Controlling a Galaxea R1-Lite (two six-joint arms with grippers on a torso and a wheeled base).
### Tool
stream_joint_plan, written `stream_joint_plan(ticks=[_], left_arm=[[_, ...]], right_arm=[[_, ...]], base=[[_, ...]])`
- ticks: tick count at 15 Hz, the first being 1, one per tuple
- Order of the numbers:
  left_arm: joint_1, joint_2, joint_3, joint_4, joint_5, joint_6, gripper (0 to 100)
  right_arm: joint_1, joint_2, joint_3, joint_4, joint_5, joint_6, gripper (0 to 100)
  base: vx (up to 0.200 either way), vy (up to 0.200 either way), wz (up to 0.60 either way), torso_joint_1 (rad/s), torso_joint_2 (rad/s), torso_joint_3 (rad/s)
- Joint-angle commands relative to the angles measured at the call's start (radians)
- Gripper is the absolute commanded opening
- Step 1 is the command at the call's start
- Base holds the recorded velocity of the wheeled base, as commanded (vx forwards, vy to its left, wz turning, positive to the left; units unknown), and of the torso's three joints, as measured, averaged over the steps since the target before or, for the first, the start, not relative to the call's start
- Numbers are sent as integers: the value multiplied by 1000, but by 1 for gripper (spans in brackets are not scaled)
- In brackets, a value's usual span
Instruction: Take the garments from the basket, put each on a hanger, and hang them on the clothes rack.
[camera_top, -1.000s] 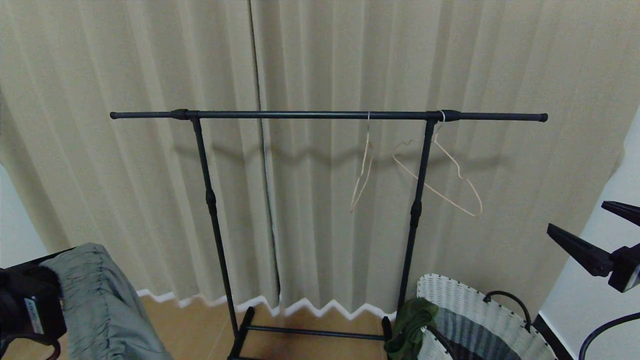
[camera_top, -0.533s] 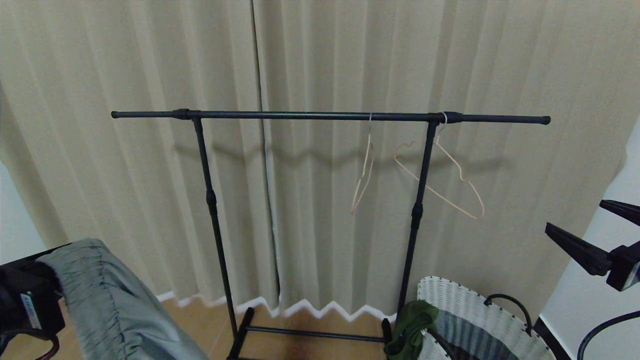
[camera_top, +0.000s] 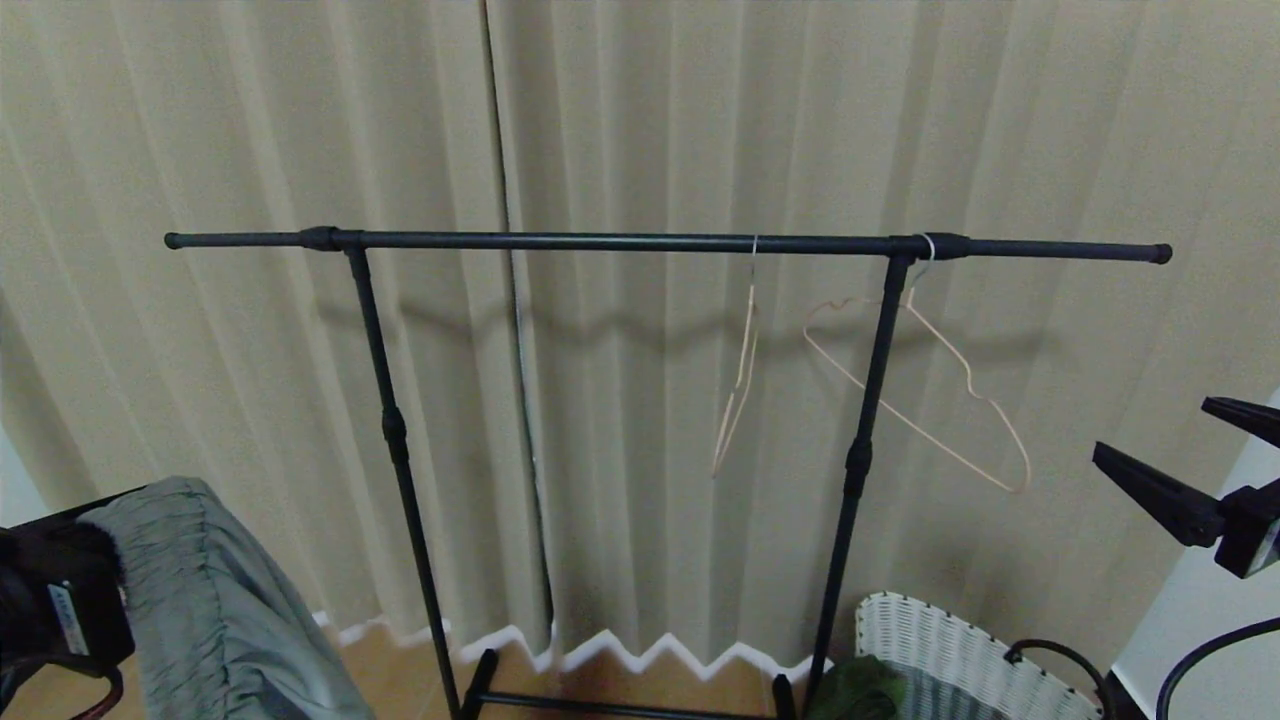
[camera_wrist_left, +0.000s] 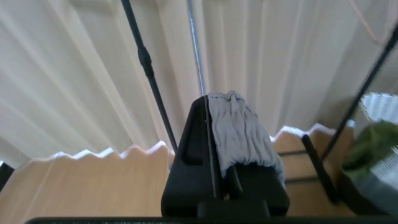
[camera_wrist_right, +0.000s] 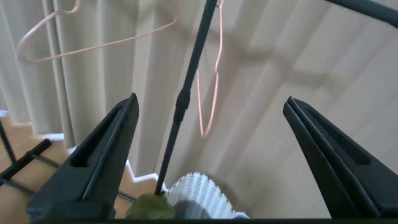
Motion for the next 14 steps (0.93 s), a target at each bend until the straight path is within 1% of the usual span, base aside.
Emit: stream_joint_plan(ticks=[1, 3, 5, 8, 9, 10, 11, 12, 13, 14], left_arm=[[1, 13, -5, -1, 0, 1, 0], [1, 34, -13, -2, 0, 1, 0], [1, 48, -13, -4, 0, 3, 0], [-1, 67, 13, -53, 0, 5, 0], [-2, 65, 24, -64, 0, 6, 0], [-4, 64, 45, -95, -1, 8, 0], [-4, 65, 51, -113, -4, 6, 0], [-2, 64, 68, -147, -18, 1, 0], [-1, 62, 79, -165, -27, 1, 0], [-2, 64, 90, -194, -41, 3, 0]], right_arm=[[0, 24, -25, 2, 1, 0, 100], [0, 41, -54, 6, 1, 0, 100], [0, 53, -103, 77, 1, 1, 100], [3, 56, -260, 345, 1, 1, 100], [5, 64, -300, 408, 1, 1, 100], [8, 102, -401, 568, 1, 1, 100], [9, 120, -451, 643, 1, 1, 100], [11, 162, -550, 789, 1, 1, 100], [12, 186, -599, 858, 1, 1, 100], [26, 231, -672, 941, 1, 1, 100]], base=[[200, 0, 0, 2, 2, 2], [200, 0, 0, 5, 5, 5], [200, 0, 0, 0, 2, 0], [0, 0, 0, 0, 0, 0], [0, 0, 0, 0, 0, 0], [0, 0, 0, 0, 0, 0], [0, 0, 0, 0, 0, 0], [0, 0, 0, 0, 0, 0], [0, 0, 0, 0, 0, 0], [0, 0, 0, 0, 0, 0]])
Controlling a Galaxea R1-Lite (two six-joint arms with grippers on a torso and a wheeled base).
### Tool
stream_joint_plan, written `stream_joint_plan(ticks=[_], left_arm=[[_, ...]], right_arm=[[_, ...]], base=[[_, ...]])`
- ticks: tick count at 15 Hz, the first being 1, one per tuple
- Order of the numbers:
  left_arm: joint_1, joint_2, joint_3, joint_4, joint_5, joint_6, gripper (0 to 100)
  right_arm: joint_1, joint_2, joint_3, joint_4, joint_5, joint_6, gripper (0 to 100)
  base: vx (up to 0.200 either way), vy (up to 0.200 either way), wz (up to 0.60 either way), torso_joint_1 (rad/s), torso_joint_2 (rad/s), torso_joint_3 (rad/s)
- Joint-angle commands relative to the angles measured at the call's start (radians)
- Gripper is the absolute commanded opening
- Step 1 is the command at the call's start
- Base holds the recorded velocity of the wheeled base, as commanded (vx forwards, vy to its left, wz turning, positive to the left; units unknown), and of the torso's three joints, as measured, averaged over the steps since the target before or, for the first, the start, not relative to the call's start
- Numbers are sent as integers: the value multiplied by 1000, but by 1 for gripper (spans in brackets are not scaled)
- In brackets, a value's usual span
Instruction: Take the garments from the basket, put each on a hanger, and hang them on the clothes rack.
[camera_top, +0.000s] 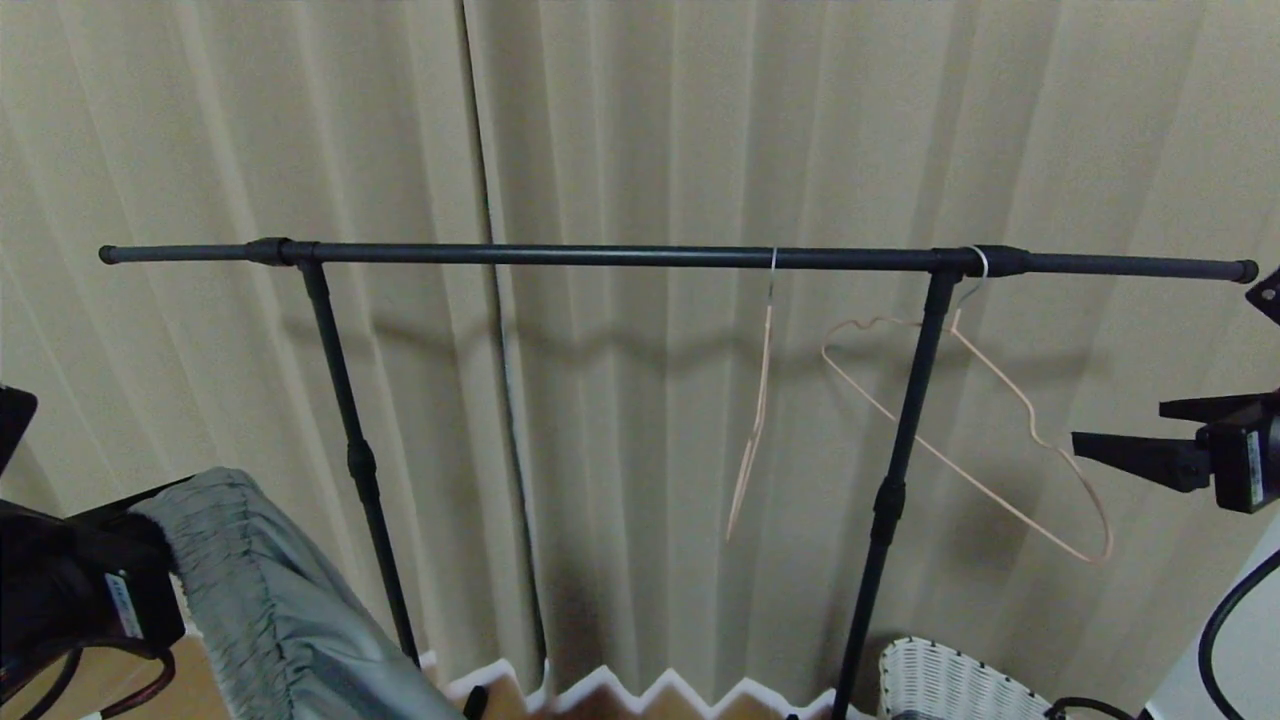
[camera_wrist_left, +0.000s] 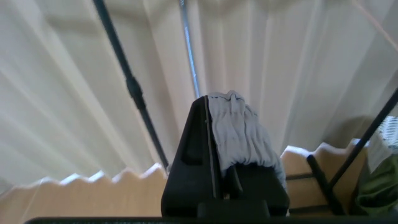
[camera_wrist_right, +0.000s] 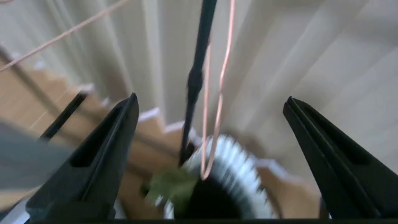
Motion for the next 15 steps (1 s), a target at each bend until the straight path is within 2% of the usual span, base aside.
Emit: stream_joint_plan(ticks=[1, 4, 7, 10, 15], left_arm=[[0, 4, 9, -18, -12, 2, 0], [-1, 4, -6, -16, -16, 22, 0], [-1, 3, -3, -16, -15, 46, 0], [-3, -1, -3, -18, -16, 48, 0], [-3, -4, -6, -18, -16, 48, 0]], right_arm=[[20, 136, -167, 123, 1, -1, 100], [48, 222, -210, 152, -1, -1, 100], [80, 366, -268, 142, -64, 2, 100], [99, 454, -325, 140, -79, 4, 100], [100, 472, -332, 126, -82, 6, 100]], base=[[0, 0, 0, 0, 0, 0], [0, 0, 0, 0, 0, 0], [0, 0, 0, 0, 0, 0], [0, 0, 0, 0, 0, 0], [0, 0, 0, 0, 0, 0]])
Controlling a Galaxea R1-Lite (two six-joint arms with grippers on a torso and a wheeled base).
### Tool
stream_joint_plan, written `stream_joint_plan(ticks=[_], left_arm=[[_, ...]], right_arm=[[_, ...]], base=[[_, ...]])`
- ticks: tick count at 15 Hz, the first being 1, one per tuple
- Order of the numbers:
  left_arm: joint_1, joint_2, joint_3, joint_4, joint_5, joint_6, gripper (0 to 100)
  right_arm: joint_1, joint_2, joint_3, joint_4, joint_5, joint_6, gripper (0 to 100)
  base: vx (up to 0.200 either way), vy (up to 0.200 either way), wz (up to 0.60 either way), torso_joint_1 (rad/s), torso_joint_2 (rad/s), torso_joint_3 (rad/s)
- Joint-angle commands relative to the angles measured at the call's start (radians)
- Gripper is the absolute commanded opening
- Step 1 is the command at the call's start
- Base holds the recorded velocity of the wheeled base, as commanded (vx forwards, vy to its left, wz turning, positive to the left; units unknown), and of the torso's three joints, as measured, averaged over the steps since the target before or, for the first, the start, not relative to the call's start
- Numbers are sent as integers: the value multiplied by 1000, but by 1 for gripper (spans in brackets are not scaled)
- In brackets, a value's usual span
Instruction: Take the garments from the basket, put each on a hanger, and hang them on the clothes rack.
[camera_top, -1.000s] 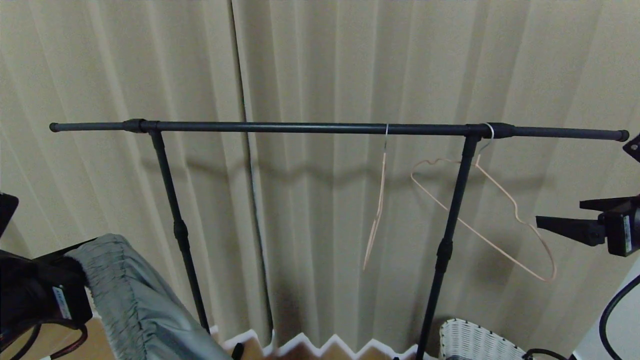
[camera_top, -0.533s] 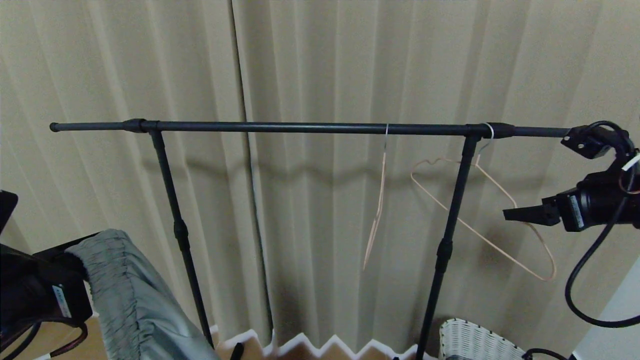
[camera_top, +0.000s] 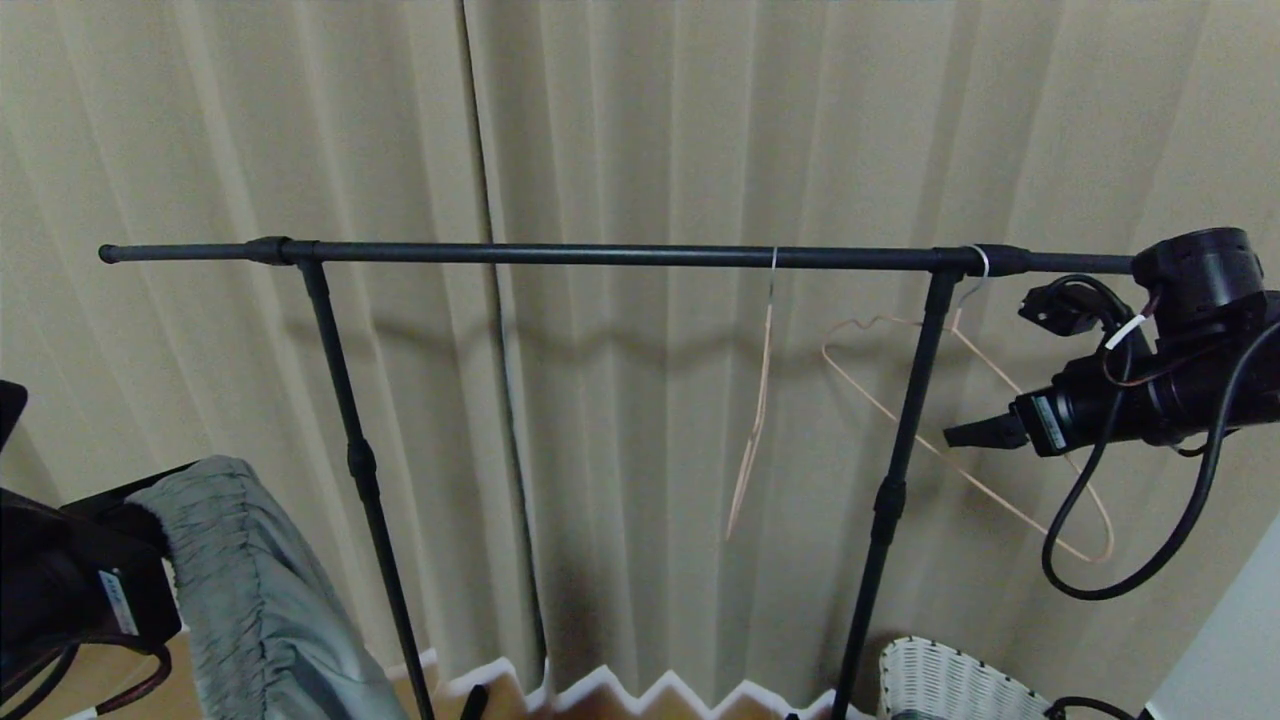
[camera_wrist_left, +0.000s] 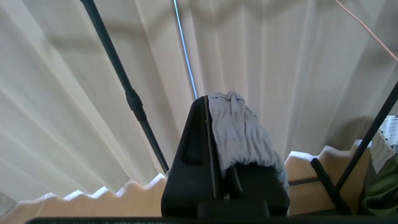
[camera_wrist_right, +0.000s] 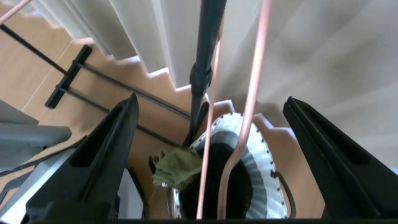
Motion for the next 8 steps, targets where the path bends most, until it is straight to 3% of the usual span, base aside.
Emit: stream_joint_plan(ticks=[1, 4, 5, 8], left_arm=[[0, 1, 0, -1, 0, 0, 0], [0, 4, -11, -1, 0, 0, 0], [0, 4, -13, -1, 0, 0, 0], [2, 4, -10, -1, 0, 0, 0]], right_arm=[[-2, 12, 6, -3, 1, -1, 100], [-9, 13, 5, -3, 1, -1, 100], [-9, 23, 6, -4, 1, -1, 0], [-9, 15, 6, -4, 1, -1, 0]], base=[[0, 0, 0, 0, 0, 0], [0, 0, 0, 0, 0, 0], [0, 0, 0, 0, 0, 0], [0, 0, 0, 0, 0, 0]])
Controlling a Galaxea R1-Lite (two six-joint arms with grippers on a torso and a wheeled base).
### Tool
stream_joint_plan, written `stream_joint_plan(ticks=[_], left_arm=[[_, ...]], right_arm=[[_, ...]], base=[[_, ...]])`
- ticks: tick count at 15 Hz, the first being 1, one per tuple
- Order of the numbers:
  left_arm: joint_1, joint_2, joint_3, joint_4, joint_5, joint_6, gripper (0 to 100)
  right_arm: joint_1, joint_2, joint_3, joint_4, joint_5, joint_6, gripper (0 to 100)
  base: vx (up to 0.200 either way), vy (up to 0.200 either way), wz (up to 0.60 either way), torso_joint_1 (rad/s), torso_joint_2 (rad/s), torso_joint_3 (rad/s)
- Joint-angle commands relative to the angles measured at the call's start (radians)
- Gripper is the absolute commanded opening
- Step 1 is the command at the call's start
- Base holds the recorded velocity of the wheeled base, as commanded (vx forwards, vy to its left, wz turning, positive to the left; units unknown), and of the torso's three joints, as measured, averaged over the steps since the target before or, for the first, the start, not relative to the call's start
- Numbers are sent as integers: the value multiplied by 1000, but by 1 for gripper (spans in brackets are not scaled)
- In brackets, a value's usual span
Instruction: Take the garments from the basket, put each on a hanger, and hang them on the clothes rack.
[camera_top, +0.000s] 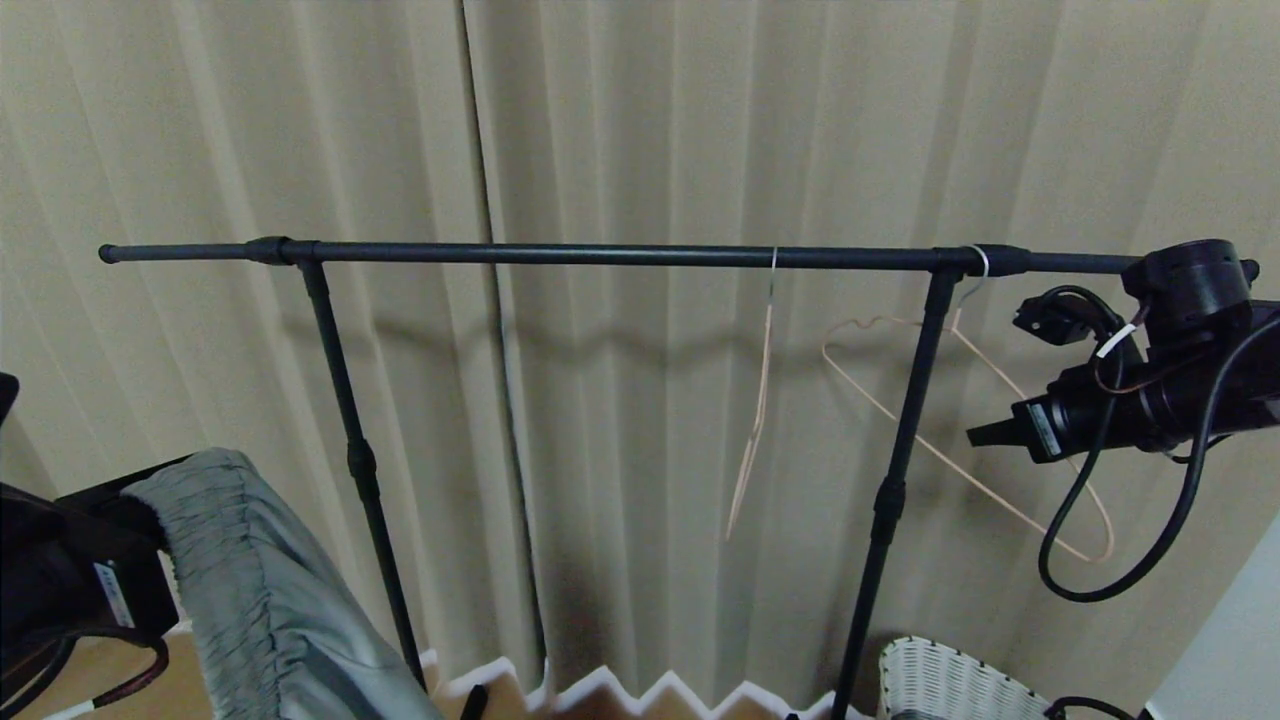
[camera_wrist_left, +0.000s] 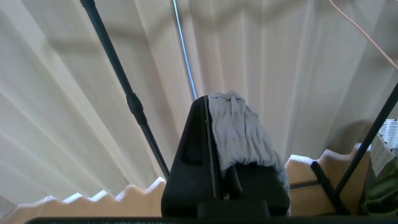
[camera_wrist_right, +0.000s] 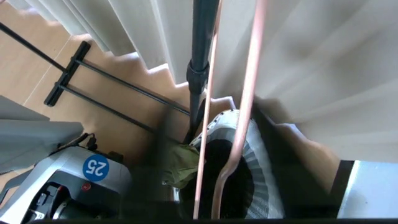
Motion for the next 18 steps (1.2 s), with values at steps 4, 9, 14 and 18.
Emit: stream_joint_plan(ticks=[4, 9, 14, 18], left_arm=[[4, 4, 0, 0, 0, 0, 0], [4, 11, 4, 0, 2, 1, 0], [5, 51, 2, -2, 2, 5, 0], [7, 64, 10, 0, 6, 0, 0]], right_arm=[[-2, -73, 31, -1, -4, 1, 0], [-15, -190, 59, -6, -4, 41, 0], [-29, -305, 249, -216, -24, 84, 0], [-51, -435, 379, -230, -25, 84, 0]], base=[[0, 0, 0, 0, 0, 0], [0, 0, 0, 0, 0, 0], [0, 0, 0, 0, 0, 0], [-100, 0, 0, 4, 1, 1]])
